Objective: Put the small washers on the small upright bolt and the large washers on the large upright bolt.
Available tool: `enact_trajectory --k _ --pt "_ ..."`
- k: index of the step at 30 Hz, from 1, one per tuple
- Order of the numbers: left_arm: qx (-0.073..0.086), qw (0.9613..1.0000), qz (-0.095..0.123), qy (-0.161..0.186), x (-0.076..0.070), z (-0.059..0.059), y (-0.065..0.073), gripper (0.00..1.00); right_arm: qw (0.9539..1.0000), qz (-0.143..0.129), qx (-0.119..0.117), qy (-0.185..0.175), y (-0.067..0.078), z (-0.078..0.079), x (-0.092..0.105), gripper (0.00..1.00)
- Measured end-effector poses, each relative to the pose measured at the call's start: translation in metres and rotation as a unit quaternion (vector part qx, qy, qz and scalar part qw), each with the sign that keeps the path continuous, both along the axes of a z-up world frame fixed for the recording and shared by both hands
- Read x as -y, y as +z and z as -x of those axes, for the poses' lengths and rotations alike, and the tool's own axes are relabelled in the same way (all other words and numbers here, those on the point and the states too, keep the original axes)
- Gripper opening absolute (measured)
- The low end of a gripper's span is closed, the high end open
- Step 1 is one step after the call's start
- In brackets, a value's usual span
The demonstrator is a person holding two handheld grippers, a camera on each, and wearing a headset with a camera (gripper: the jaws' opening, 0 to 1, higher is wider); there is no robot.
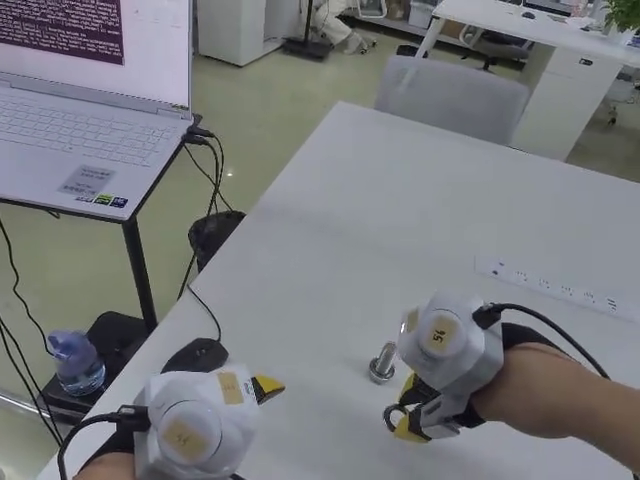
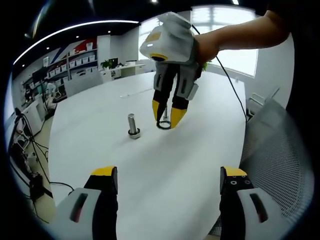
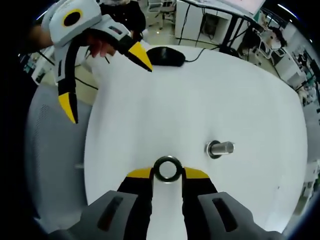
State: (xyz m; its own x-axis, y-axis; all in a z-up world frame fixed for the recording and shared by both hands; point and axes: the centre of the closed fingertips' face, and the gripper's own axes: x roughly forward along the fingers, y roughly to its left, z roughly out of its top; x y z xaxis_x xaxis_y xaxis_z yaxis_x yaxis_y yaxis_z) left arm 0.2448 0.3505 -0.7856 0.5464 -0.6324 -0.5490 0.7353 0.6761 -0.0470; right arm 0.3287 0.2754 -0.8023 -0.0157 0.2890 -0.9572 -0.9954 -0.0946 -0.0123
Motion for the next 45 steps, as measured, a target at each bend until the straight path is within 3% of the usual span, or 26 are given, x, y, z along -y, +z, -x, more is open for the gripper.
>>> enact_trajectory --k 7,19,28,45 --pt "0.003 1.0 0.001 -0.001 0.001 -0.002 0.0 0.88 0.9998 0.005 0.01 -0.015 0.02 -0.022 0.004 0.21" --pt "-0.005 0.9999 0.013 0.009 -0.001 0.0 -0.005 0.97 0.9991 0.001 0.016 -0.04 0.027 -0.055 -0.004 0.22" --pt "-0.007 0.9997 0.017 0.015 -0.002 -0.002 -0.007 0.99 0.9984 -0.001 0.021 -0.053 0.02 -0.076 -0.013 0.22" --pt "-0.009 0.9997 0.013 0.018 -0.006 0.001 -0.007 0.97 0.9983 0.001 0.009 -0.057 0.0 -0.081 -0.033 0.22"
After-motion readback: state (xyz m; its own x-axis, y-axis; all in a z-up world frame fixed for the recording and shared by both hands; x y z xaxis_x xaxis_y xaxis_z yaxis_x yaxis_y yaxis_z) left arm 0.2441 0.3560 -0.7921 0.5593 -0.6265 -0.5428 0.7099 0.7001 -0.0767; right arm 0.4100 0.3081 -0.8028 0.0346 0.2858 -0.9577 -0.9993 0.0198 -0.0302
